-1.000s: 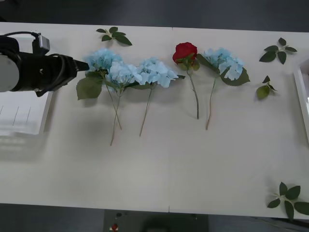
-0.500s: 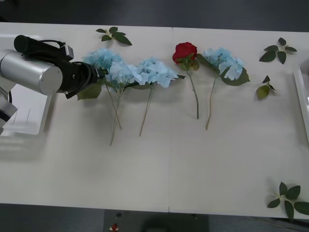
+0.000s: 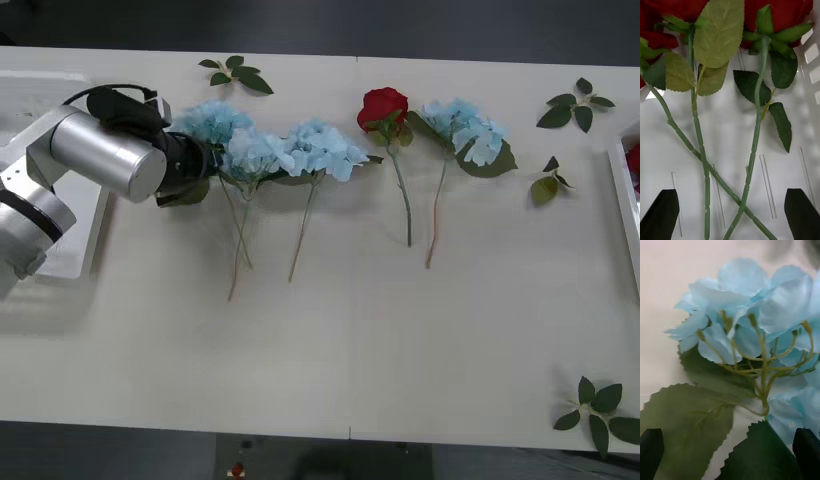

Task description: Put the red flowers into the right box and the blue flowers into the left box

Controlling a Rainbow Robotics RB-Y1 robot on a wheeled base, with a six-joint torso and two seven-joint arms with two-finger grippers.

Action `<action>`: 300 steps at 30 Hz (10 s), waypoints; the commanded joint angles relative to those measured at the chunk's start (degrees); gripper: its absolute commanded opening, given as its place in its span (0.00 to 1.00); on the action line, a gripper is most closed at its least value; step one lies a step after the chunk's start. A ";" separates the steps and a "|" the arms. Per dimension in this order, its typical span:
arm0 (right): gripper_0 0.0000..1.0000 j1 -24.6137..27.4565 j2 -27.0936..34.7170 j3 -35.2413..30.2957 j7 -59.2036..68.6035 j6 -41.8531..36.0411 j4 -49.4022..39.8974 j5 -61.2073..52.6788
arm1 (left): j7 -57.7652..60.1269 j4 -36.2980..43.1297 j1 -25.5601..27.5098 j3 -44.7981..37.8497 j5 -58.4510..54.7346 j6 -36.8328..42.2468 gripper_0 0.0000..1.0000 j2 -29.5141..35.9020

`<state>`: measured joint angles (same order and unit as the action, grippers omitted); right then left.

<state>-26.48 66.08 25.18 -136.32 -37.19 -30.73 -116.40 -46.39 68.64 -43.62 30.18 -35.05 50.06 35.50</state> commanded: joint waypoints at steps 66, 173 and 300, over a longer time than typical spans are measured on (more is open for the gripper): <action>0.82 -24.93 -26.97 5.67 101.87 -23.90 -32.12 61.29 | 3.94 20.40 3.19 -6.72 3.41 21.75 1.00 2.38; 0.00 4.07 6.96 -6.98 10.20 1.33 -72.11 -7.35 | -9.07 8.27 10.84 -27.72 -10.92 14.37 0.00 28.92; 0.00 -33.90 -30.84 30.98 10.90 28.48 -63.76 -10.61 | -108.61 -26.98 -1.73 -20.95 -97.67 47.41 1.00 3.61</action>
<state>-58.40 35.44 57.10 -126.45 -8.73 -93.66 -127.27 -154.46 38.79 -43.97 7.93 -132.49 98.60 39.17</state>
